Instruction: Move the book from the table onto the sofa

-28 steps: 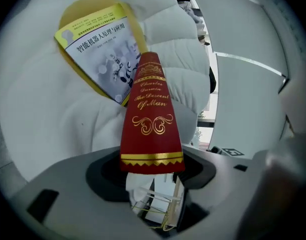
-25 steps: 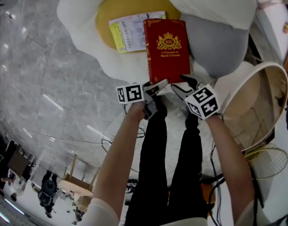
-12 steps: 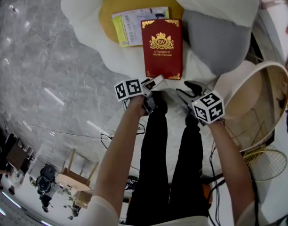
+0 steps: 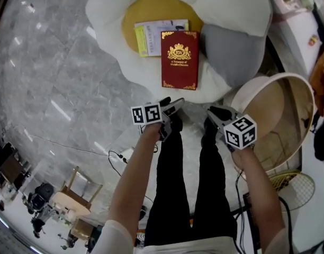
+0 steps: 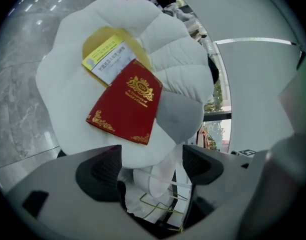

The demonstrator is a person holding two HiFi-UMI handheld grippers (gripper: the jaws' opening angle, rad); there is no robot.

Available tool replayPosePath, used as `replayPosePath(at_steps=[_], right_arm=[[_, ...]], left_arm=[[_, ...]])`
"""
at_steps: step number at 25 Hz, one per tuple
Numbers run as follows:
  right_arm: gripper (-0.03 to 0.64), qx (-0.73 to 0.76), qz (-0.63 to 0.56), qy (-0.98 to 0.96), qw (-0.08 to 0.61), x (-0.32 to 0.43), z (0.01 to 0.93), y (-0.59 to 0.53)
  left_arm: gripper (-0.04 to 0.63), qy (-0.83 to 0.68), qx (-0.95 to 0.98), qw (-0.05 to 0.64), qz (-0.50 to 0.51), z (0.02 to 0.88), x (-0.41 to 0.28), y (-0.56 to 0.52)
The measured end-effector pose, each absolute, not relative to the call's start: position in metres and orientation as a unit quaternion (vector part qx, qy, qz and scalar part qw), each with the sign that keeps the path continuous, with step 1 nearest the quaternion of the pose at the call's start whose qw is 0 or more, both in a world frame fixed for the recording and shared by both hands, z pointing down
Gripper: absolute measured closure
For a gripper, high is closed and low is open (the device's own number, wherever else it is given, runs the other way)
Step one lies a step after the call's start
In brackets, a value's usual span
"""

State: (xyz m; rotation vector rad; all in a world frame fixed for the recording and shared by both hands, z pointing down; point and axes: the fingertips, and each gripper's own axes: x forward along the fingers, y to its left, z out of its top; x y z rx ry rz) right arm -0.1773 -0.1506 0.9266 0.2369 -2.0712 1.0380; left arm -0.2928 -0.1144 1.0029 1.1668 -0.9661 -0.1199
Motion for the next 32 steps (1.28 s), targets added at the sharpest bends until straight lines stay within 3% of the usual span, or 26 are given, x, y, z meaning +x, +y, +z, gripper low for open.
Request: replayPosePath(at_steps=[20,27,32], right_arm=[[0.566,0.050,0.373,-0.874,0.307,-0.078,0.629,-0.127],[0.566,0.044,0.315,-0.899,0.300,-0.059,0.550,-0.115],[0.566,0.039,0.282,-0.909,0.303,-0.061,0.505,-0.100]], left_arm=[[0.525,-0.567,0.581,0.573,-0.116,0.672,-0.237,-0.073],[0.591,-0.583,0.603,0.535,-0.101,0.570,-0.199,-0.020],[0.594,-0.587,0.623,0.505,-0.111,0.505,-0.192,0.013]])
